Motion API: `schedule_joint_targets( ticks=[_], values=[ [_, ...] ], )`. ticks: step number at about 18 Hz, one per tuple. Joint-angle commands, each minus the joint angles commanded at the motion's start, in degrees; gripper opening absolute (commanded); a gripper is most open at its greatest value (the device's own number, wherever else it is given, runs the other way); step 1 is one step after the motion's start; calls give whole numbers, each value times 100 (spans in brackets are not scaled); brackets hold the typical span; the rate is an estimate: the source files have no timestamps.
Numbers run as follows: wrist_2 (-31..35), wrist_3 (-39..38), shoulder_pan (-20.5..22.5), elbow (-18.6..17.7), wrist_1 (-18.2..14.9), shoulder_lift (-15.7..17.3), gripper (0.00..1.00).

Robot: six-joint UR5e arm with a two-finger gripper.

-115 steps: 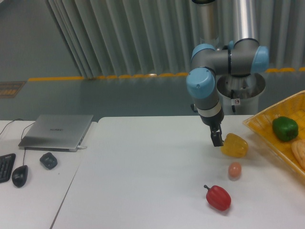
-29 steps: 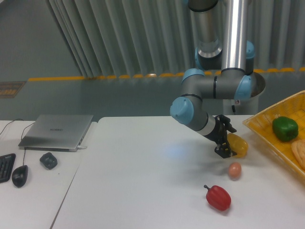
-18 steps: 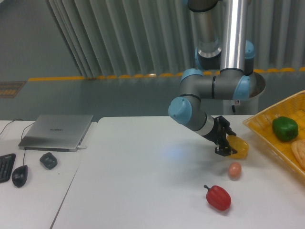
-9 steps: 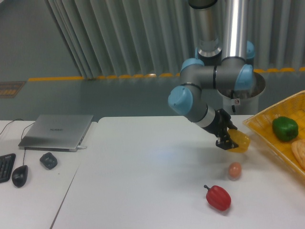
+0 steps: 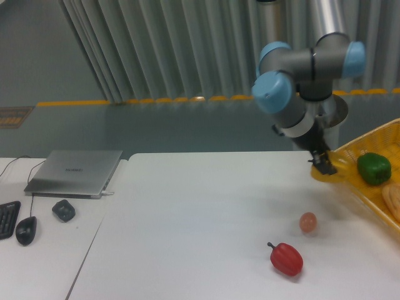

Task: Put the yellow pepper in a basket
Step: 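Carry the yellow pepper into the yellow basket and release it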

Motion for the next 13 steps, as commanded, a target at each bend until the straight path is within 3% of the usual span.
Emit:
schedule_joint_targets(
  ticks=[2,4,12,13],
  values=[
    [-553,-123,351,-26,61,9,36],
    [-1194,-787,712,-105,27,-9,40],
    [-1681,-888,1363,-202,-9,-97,42],
    [-1672,-888,1399,-202,0,-97,47]
  ],
)
